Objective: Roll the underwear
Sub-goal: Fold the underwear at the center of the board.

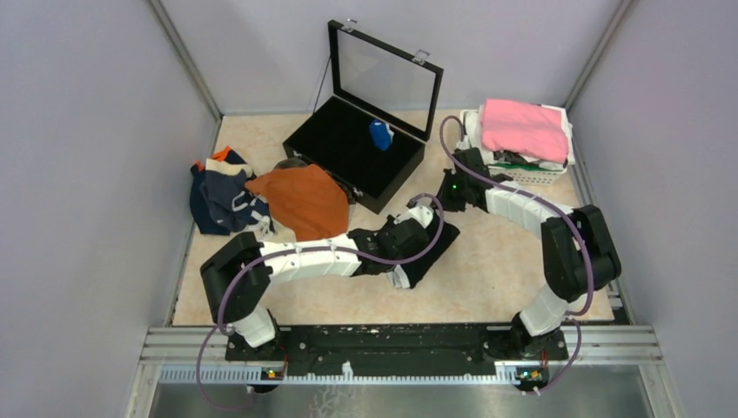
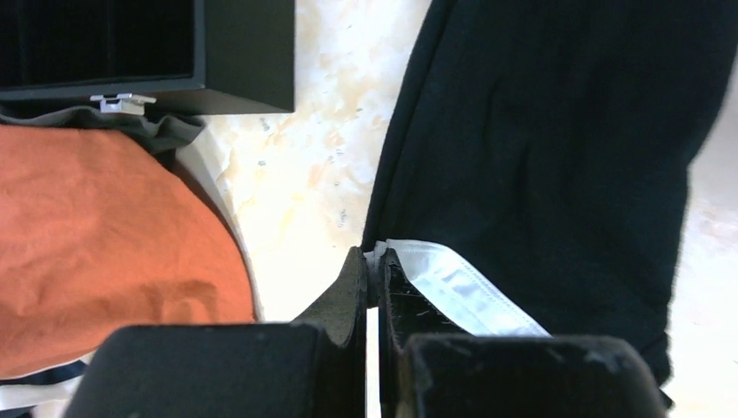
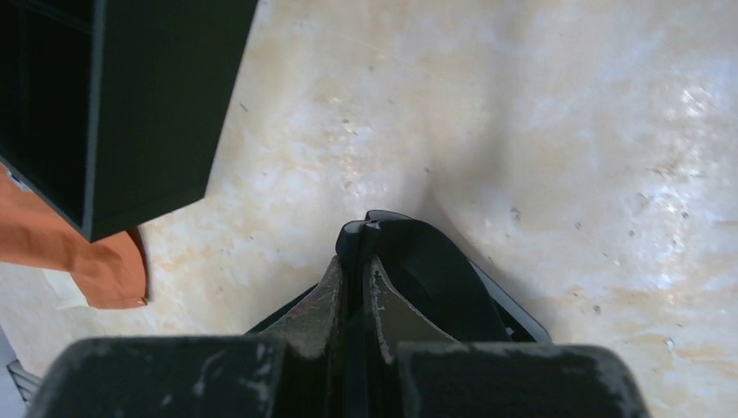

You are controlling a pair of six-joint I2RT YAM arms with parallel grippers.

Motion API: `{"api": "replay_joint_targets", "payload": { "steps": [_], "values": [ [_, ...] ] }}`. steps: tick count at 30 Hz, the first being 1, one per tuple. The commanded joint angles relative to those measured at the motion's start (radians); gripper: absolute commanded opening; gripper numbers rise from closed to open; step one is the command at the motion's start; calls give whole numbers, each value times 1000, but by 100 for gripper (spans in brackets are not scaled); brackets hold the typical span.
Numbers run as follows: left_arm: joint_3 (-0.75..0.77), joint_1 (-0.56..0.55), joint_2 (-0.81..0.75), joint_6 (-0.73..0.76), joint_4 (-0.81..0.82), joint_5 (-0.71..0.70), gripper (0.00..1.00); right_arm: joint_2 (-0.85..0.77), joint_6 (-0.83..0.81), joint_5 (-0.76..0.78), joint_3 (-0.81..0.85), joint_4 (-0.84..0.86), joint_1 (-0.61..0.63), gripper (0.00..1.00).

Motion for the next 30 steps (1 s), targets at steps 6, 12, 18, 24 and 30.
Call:
{"api": "replay_joint_targets", "payload": {
  "steps": [6, 12, 18, 24, 30],
  "values": [
    [-22, -85, -91, 36, 16, 102, 0, -126, 1, -18, -120, 83, -68, 0],
    [-46, -113, -91, 15, 37, 151, 0, -211, -1, -9, -194, 82, -68, 0],
    [-77, -131, -90, 0, 63, 208, 0, -311, 0, 22, -273, 80, -68, 0],
    [-104, -150, -89, -11, 106, 295, 0, -363, 12, 37, -359, 96, -68, 0],
    [-129, -163, -70, -32, 135, 363, 0, -382, 18, 52, -405, 109, -68, 0]
  ]
}}
